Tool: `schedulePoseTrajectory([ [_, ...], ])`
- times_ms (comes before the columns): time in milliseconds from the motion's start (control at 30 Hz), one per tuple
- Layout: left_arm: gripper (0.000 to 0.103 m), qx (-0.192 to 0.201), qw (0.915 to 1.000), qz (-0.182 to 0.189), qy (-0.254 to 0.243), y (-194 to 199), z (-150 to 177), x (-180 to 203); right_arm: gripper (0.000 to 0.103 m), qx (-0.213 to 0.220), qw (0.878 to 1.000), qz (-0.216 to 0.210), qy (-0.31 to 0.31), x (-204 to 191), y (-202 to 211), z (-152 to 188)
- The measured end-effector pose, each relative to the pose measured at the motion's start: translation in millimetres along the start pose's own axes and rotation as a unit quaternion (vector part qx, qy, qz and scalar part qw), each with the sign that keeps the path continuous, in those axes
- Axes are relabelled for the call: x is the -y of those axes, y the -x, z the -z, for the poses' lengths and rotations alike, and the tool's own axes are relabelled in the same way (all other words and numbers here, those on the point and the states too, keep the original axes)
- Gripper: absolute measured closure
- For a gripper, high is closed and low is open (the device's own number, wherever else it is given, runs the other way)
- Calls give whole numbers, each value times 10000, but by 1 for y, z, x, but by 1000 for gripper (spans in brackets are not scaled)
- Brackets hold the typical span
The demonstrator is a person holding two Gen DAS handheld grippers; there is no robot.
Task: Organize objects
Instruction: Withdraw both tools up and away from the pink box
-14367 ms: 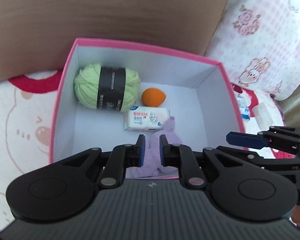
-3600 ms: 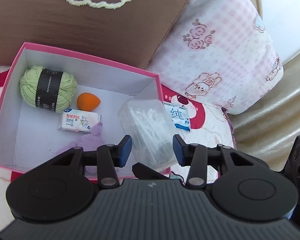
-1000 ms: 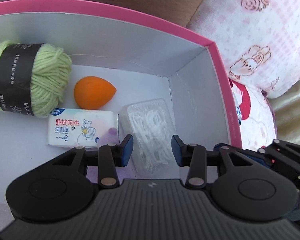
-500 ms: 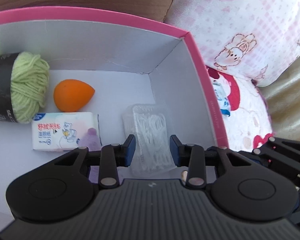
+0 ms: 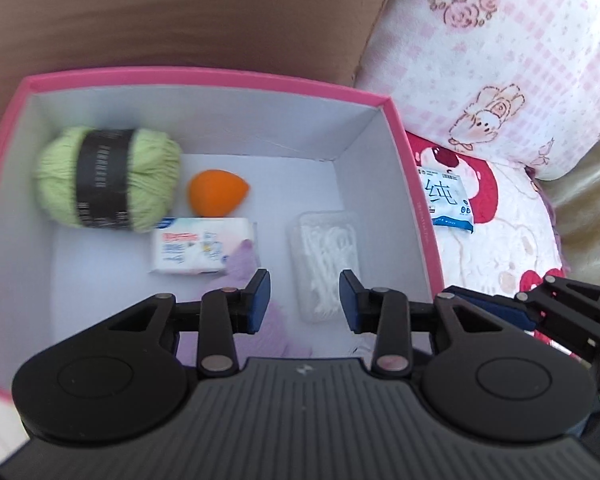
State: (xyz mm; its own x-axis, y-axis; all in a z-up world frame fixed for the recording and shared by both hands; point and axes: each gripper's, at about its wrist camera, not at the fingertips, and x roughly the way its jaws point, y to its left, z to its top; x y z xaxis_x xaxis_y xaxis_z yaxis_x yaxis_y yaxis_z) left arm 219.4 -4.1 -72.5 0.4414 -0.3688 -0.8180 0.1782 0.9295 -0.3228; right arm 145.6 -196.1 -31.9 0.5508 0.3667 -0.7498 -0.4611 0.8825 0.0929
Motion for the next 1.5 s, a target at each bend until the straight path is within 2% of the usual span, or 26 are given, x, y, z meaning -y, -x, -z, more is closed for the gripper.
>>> schedulePoseTrajectory([
  [333,51,149,9963,-780,-313,84,22,14,52,75,9998,-185,31,-14,33,-3],
  [500,43,502,9934,-913,-489,137,41,23,51,126,9996,-268,29,-23,58,-4],
  [667,38,642,9908,-1052,-566,166,60,28,49,134,9990,-419,-33,-33,77,-1],
  [1000,32,667,9909,-1128,-302,186,90,30,41,169,9986,-422,277,-55,109,10],
  [1233,31,466,9905,-1256,-298,182,109,35,31,171,9985,-385,361,-53,125,18],
  [1500,28,290,9939,-1025,-270,178,124,47,21,49,9987,-253,437,-48,137,34],
])
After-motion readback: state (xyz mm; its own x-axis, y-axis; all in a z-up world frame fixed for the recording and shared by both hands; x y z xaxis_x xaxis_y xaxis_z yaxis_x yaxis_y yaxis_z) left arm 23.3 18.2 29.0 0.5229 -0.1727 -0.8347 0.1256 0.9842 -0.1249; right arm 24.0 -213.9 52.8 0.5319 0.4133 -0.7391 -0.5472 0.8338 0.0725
